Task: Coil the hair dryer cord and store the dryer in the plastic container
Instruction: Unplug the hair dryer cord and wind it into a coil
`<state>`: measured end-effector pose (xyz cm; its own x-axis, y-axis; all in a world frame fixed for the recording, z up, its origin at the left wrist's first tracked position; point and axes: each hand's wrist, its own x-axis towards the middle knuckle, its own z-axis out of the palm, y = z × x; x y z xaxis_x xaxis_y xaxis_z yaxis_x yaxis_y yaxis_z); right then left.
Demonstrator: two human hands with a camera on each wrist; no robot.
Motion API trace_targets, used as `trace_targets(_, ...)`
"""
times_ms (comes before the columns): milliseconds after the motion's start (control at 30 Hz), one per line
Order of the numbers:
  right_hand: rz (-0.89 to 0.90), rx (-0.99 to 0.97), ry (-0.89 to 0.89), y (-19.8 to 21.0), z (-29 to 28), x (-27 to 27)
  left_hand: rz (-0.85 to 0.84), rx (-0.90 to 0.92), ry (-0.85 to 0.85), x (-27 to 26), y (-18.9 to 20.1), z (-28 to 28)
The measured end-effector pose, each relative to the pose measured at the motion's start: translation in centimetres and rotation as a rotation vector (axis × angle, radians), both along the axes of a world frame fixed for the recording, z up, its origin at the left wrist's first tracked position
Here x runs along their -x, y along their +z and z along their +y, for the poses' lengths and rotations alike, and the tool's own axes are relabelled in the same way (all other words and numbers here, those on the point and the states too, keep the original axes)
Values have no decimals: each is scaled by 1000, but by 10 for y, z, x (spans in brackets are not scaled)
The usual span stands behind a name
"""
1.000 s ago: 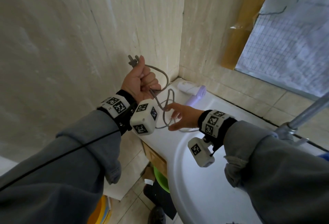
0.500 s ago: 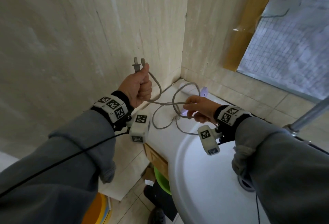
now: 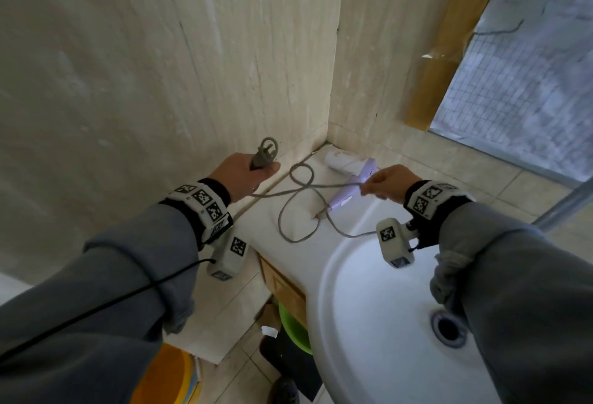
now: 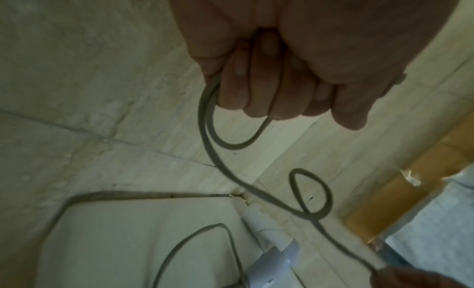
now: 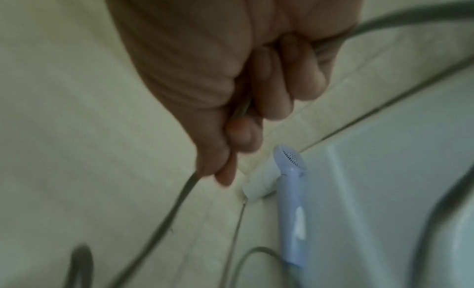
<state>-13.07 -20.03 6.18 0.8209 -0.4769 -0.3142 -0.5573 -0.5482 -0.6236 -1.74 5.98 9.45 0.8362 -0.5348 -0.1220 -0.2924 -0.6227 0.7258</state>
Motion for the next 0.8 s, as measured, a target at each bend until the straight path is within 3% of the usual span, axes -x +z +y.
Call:
trace_targets(67,-34,-62,-196,5,-11,-4,-73,-106,-66,0,-2,2)
trace_targets(167,-175,-356,-461,9,-29,-2,-133,-315,-170,-4,-11,9)
trace_targets(300,-379,-653,-536,21,-21,-5,-213,-577,-278,-11,-26,10)
trace_targets(367,-504,-774,-586,29,-5,-12,-200,-609,-256,-14,-30,8)
trace_targets(433,-606,-971,-606,39,11,-15,-90,-525,-181,-18,-35,6)
trace_targets(533,-676,-1296,-477,49,28,-22,189,-189,55,-22,-39,5)
trace_targets(633,-629,-1299,-292,48,37,-26,398,85,233,-21,-36,1)
trace_targets(800,-522,-1372,-178,38,47,-29,542,226,285,-22,-34,-9)
